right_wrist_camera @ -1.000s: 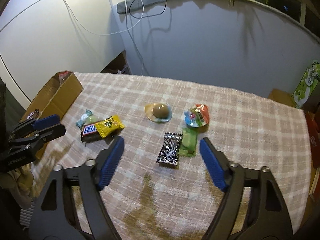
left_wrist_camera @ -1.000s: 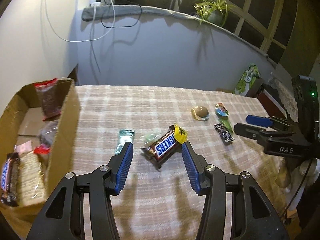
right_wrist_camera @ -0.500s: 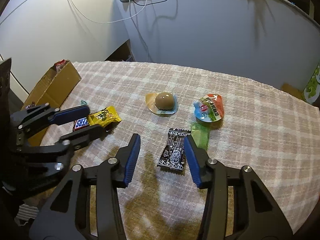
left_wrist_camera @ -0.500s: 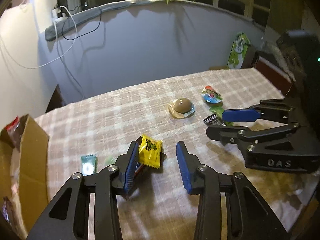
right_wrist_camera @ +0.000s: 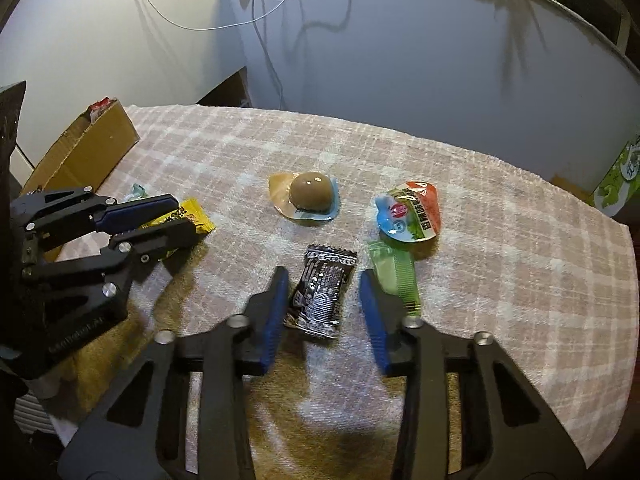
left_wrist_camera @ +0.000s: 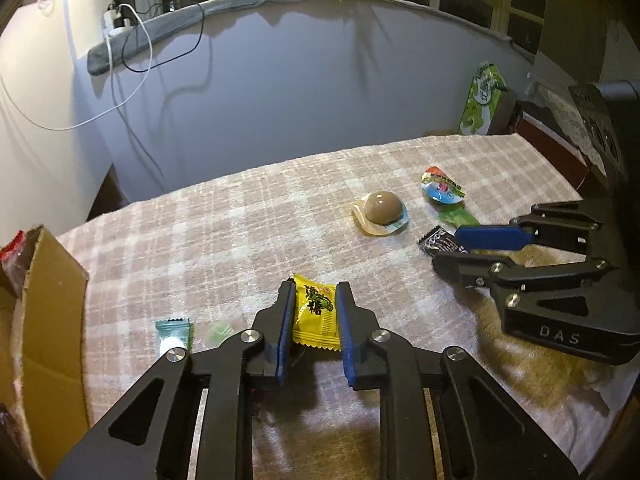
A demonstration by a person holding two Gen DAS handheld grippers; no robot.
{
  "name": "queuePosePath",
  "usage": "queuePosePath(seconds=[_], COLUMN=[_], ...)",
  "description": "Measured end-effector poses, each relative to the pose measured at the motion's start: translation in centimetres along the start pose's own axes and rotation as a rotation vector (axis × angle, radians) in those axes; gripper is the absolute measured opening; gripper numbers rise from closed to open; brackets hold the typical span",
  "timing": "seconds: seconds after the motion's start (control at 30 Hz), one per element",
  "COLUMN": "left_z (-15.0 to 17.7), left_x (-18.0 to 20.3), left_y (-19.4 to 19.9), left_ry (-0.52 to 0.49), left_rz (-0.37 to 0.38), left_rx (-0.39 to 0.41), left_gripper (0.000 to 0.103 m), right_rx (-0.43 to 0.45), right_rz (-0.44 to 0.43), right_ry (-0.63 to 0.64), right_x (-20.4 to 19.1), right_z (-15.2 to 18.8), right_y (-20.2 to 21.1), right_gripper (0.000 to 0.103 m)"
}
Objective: Organize snacks
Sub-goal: 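Grasp the yellow candy packet with the left tool while the right tool grasps the black candy, then carry both candies over the cardboard box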
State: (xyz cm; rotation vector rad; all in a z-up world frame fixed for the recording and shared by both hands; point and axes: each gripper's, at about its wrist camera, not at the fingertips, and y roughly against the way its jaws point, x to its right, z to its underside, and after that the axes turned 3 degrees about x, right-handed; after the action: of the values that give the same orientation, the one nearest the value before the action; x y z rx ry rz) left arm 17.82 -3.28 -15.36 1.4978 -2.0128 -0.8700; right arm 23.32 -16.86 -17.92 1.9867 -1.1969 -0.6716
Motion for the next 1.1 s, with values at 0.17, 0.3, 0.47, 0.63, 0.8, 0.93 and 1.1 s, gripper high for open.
queuePosePath(seconds=[0.17,0.3,0.47,0.63,0.8,0.93,1.1], left_z=[0.0,0.1,0.0,-0.1,0.0,0.2,0.6], left_x=[0.0,-0.3,-0.6,-0.8,-1.2,-2.2,-3.6], left_y=[0.1,0.6,1.7,3.5,5.5,7.4,9.6], left_ry=[0.001,0.017,0.047,0.068,0.088,0.127,0.163], left_rz=[0.003,0.008,0.017,0.031,0.031,0.021,-0.004], left_rx=[0.005,0.013,0.034,0.067,0.100,0.135,0.168], left_gripper=[0.018,0.018,0.018,0.018,0.018,0.018,0.018], right_rx=[0.003,0.009,0.026,0.053,0.090,0.116,0.140], right_rz=[0.008,-0.004,-0.017,-0.026,-0.036,-0.048,-0.070], right_ry=[0.018,0.013,0.005,0.005,0.018,0.036,0.064], right_x=[-0.2,-0.3,-0.5,-0.6,-1.2,-2.3,-4.3], right_z=[0.0,0.1,0.2,0.4,0.1,-0.5,-1.3], right_y=[0.0,0.0,0.5,2.0,4.0,5.3,6.4], right_gripper=[0.026,0.025,0.025,0.025,0.025,0.025,0.025])
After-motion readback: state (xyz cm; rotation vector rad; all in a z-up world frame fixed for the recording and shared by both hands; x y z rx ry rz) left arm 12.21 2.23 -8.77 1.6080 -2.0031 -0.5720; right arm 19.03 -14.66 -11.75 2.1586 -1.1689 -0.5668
